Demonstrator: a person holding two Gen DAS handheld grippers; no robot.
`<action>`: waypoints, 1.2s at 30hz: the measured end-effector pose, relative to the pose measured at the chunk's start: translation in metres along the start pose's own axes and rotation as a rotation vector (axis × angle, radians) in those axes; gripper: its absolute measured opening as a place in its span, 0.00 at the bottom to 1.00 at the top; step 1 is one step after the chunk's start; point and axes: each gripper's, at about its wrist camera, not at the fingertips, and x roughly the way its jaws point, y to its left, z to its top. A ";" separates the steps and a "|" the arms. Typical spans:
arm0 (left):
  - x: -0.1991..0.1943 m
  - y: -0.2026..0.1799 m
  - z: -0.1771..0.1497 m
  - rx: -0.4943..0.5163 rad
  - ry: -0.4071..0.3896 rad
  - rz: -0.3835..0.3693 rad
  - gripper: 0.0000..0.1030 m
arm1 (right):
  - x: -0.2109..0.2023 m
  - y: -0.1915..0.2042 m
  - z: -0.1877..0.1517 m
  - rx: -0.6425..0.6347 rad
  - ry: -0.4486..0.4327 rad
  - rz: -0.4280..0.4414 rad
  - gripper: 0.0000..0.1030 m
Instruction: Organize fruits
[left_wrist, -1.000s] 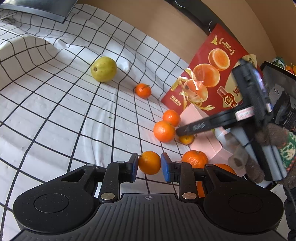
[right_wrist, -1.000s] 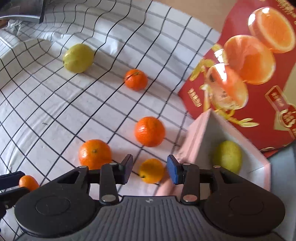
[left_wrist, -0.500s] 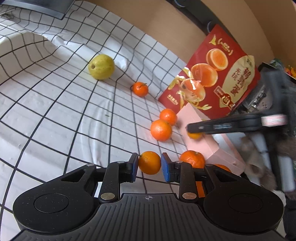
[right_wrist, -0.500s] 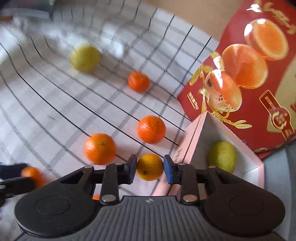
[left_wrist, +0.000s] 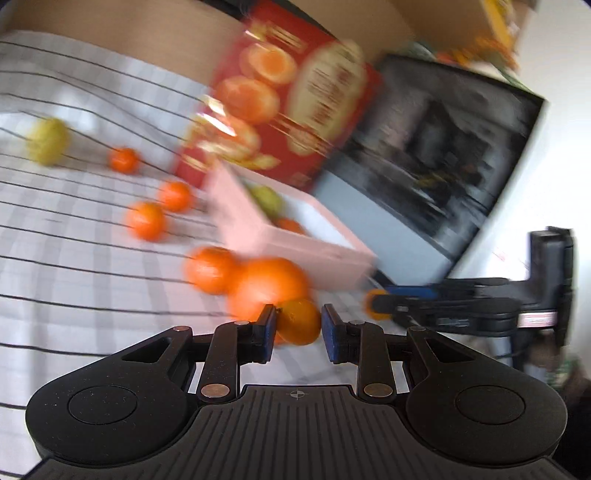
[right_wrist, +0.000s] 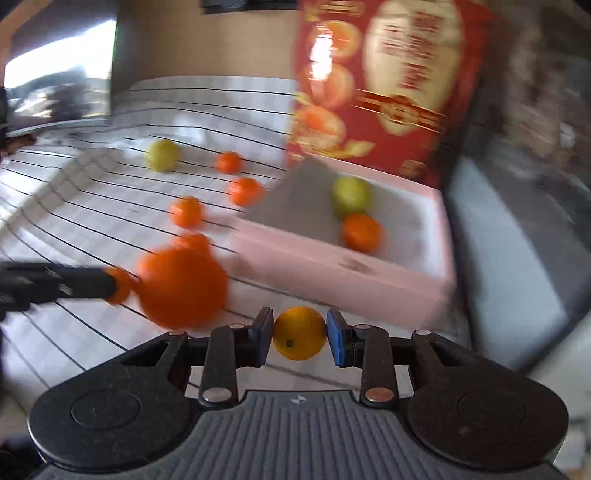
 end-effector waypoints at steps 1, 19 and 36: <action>0.006 -0.009 -0.001 0.013 0.018 -0.015 0.30 | -0.002 -0.005 -0.008 0.008 -0.004 -0.011 0.30; 0.073 -0.061 -0.017 0.260 0.155 0.185 0.32 | 0.006 -0.041 -0.080 0.124 -0.052 0.080 0.67; 0.060 -0.077 -0.012 0.354 0.090 0.226 0.37 | 0.009 -0.049 -0.089 0.178 -0.109 0.081 0.78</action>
